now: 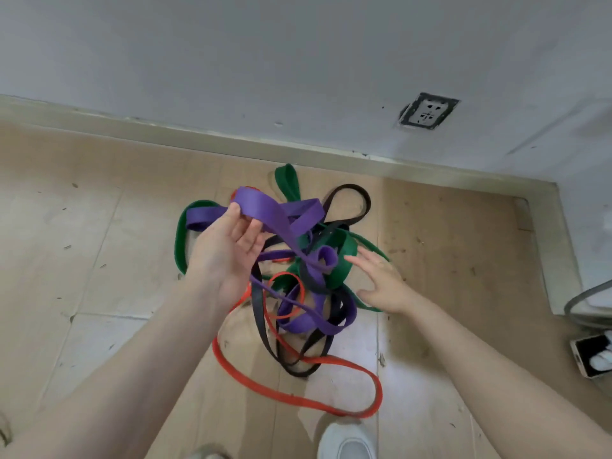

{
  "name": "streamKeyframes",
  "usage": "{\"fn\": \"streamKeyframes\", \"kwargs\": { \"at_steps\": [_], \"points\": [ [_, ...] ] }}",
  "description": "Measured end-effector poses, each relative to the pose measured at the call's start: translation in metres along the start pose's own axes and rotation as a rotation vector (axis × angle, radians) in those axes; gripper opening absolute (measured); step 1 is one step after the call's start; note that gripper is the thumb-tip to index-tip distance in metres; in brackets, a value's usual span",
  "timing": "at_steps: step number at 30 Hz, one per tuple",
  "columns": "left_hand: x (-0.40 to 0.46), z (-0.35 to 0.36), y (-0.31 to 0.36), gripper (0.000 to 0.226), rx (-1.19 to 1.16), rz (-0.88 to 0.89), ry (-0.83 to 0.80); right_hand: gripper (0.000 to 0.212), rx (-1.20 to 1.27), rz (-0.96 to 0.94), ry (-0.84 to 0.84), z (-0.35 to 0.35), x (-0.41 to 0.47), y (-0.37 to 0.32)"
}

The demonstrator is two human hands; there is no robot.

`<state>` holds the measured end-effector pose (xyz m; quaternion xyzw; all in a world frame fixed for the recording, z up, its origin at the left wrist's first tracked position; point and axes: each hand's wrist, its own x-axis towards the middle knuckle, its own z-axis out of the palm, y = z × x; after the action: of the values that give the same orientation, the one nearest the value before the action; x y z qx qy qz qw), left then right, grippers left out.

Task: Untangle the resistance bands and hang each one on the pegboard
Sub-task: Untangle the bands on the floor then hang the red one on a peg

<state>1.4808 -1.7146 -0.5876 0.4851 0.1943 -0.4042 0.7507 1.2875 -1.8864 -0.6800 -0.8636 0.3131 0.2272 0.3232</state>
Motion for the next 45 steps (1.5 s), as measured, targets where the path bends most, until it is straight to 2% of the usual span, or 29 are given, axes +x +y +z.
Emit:
{"fn": "streamKeyframes", "kwargs": {
  "at_steps": [3,4,5,7,9,11,12,15,18,21,23,25,26,28,31,35,37,39,41,43,44,45],
  "points": [
    [0.003,-0.004,0.011,0.015,-0.234,-0.022,0.017,0.081,0.241,0.038,0.003,0.026,0.007,-0.012],
    [0.004,-0.006,0.014,0.016,-0.29,-0.007,0.019,0.081,0.25,0.017,-0.003,0.034,0.01,-0.017],
    [0.006,-0.009,0.016,0.017,-0.342,0.015,0.021,0.076,0.2,-0.002,0.0,0.043,0.013,-0.022],
    [0.01,-0.017,0.016,0.018,-0.399,0.054,0.013,0.049,0.016,-0.013,0.072,0.058,0.019,-0.025],
    [0.018,-0.029,0.008,0.028,-0.258,0.053,0.027,0.02,-0.104,-0.011,0.182,0.066,0.021,-0.027],
    [0.026,-0.047,-0.013,0.04,0.042,-0.018,0.027,0.009,-0.025,-0.043,0.229,0.065,0.017,-0.031],
    [0.027,-0.055,-0.027,0.04,0.175,-0.073,0.021,0.008,0.056,-0.062,0.226,0.059,0.012,-0.034],
    [0.016,-0.064,-0.071,0.015,0.492,-0.224,-0.069,0.01,0.26,-0.1,0.147,0.037,-0.006,-0.046],
    [0.003,-0.055,-0.101,0.024,0.854,-0.185,-0.234,0.011,0.353,-0.154,0.039,0.023,-0.026,-0.058],
    [-0.001,-0.04,-0.098,0.025,0.851,-0.052,-0.165,0.013,0.437,-0.174,0.065,0.019,-0.037,-0.067],
    [-0.002,-0.037,-0.088,0.021,0.8,0.029,-0.132,0.013,0.437,-0.182,0.255,0.011,-0.038,-0.071],
    [-0.001,-0.04,-0.074,0.025,0.971,0.161,-0.13,0.014,0.403,-0.185,0.464,-0.005,-0.04,-0.074],
    [-0.001,-0.041,-0.065,0.031,1.093,0.218,-0.118,0.015,0.434,-0.171,0.517,-0.015,-0.043,-0.075],
    [0.0,-0.039,-0.046,0.046,1.307,0.322,-0.087,0.021,0.594,-0.162,0.536,-0.041,-0.05,-0.084],
    [-0.004,-0.019,-0.014,0.048,1.425,0.478,-0.031,0.031,0.803,-0.214,0.581,-0.081,-0.059,-0.106],
    [-0.018,0.016,0.029,0.02,1.444,0.712,0.03,0.032,0.979,-0.275,0.581,-0.135,-0.07,-0.146],
    [-0.026,0.031,0.048,0.018,1.499,0.8,0.029,0.031,0.992,-0.355,0.568,-0.162,-0.079,-0.168],
    [-0.027,0.039,0.061,0.018,1.578,0.779,0.045,0.03,0.987,-0.45,0.576,-0.188,-0.091,-0.19],
    [-0.026,0.045,0.073,0.025,1.662,0.561,0.103,0.031,0.991,-0.527,0.594,-0.21,-0.104,-0.206],
    [-0.026,0.053,0.085,0.045,1.67,0.36,0.16,0.031,0.996,-0.582,0.603,-0.225,-0.114,-0.215],
    [-0.029,0.059,0.091,0.057,1.656,0.356,0.165,0.031,0.999,-0.602,0.601,-0.23,-0.118,-0.219],
    [-0.034,0.066,0.096,0.065,1.618,0.432,0.145,0.032,1.009,-0.621,0.602,-0.234,-0.121,-0.222]
  ]
}}
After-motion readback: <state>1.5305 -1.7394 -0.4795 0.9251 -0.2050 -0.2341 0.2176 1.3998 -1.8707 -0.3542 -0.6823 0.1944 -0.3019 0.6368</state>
